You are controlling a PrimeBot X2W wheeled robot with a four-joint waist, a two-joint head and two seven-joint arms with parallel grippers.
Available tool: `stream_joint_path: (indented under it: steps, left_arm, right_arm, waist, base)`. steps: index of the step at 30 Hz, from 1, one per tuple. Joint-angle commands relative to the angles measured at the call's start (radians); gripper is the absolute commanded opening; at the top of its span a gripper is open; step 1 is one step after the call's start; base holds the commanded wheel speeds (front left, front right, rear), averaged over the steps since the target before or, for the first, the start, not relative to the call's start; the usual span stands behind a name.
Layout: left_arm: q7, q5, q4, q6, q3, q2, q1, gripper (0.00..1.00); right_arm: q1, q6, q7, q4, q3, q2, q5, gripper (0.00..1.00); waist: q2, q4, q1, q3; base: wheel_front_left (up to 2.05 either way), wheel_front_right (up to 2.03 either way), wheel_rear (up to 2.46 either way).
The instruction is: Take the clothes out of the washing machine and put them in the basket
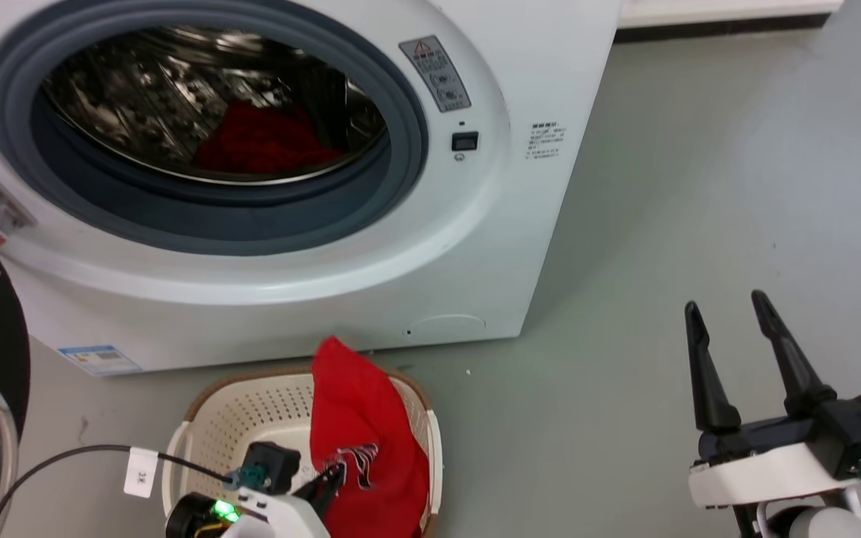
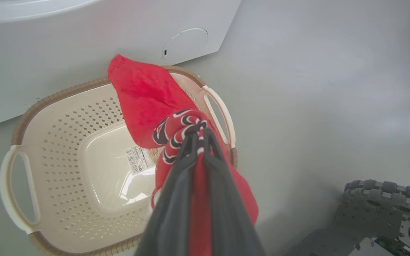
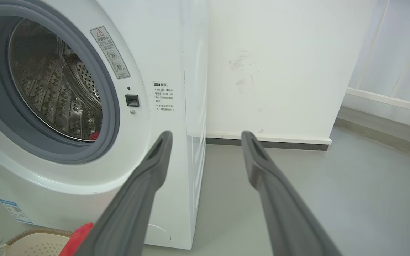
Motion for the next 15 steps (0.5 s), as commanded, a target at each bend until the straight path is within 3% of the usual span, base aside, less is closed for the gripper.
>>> stream_joint_path:
  steps: [1, 9, 15]
  left_arm:
    - [-0.013, -0.001, 0.031, -0.009, 0.013, -0.015, -0.032, 0.0]
    - [-0.042, -0.023, 0.264, -0.051, 0.067, -0.097, -0.155, 0.0]
    - [-0.045, -0.013, 0.42, -0.063, 0.08, -0.127, -0.26, 0.0]
  right_arm:
    - [-0.022, -0.001, -0.002, -0.008, -0.003, 0.001, 0.0, 1.0]
    - [-0.101, -0.001, -0.002, -0.032, -0.014, 0.001, 0.008, 1.0]
    - [-0.164, -0.001, -0.002, -0.051, -0.022, 0.001, 0.024, 1.0]
  waist:
    - [0.0, -0.014, -0.0001, 0.057]
    - [0.0, -0.033, -0.0001, 0.219]
    - [0.0, -0.059, -0.0001, 0.344]
  base:
    - [0.0, 0.0, 0.0]
    - [0.0, 0.0, 0.0]
    - [0.0, 0.0, 0.0]
